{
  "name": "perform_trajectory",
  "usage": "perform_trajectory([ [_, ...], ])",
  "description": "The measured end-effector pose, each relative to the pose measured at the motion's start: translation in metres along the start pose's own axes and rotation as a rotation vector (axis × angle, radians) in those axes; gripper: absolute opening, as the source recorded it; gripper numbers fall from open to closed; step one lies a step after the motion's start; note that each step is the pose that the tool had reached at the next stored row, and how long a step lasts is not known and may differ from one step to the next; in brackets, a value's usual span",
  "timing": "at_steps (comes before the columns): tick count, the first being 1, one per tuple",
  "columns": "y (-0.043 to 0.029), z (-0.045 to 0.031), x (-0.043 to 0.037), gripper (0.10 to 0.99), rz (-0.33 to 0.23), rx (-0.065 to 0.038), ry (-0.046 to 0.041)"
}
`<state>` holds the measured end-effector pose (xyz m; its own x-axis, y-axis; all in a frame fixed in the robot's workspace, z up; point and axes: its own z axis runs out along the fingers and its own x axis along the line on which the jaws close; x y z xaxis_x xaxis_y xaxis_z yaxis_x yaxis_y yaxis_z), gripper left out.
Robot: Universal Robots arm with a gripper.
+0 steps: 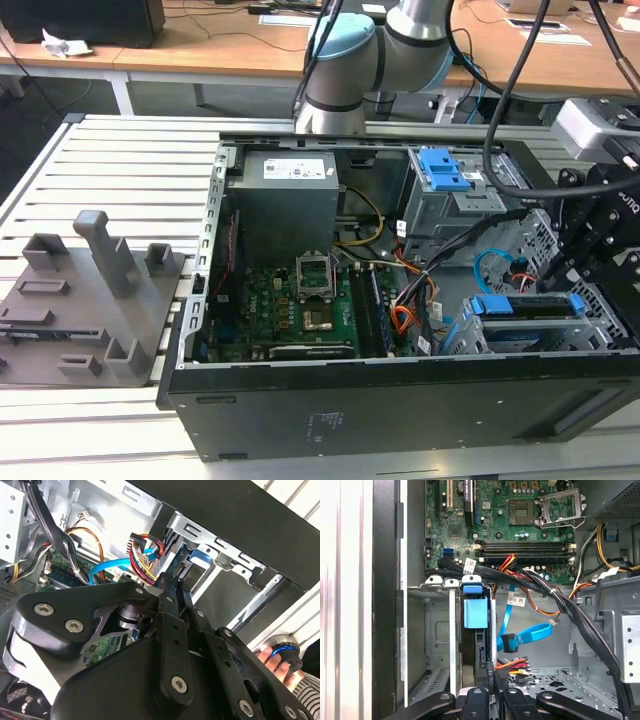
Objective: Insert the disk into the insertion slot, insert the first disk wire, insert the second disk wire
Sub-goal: 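Insert the first disk wire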
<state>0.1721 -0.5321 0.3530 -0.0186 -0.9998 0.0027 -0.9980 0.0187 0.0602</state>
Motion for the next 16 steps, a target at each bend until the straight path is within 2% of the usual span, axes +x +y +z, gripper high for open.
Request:
perform_trajectory([
  [7, -0.0003, 0.0032, 0.0043, 0.176, 0.000, 0.000, -0.0022],
  [16, -0.0018, 0.0081, 0.0046, 0.176, 0.000, 0.000, -0.0030],
])
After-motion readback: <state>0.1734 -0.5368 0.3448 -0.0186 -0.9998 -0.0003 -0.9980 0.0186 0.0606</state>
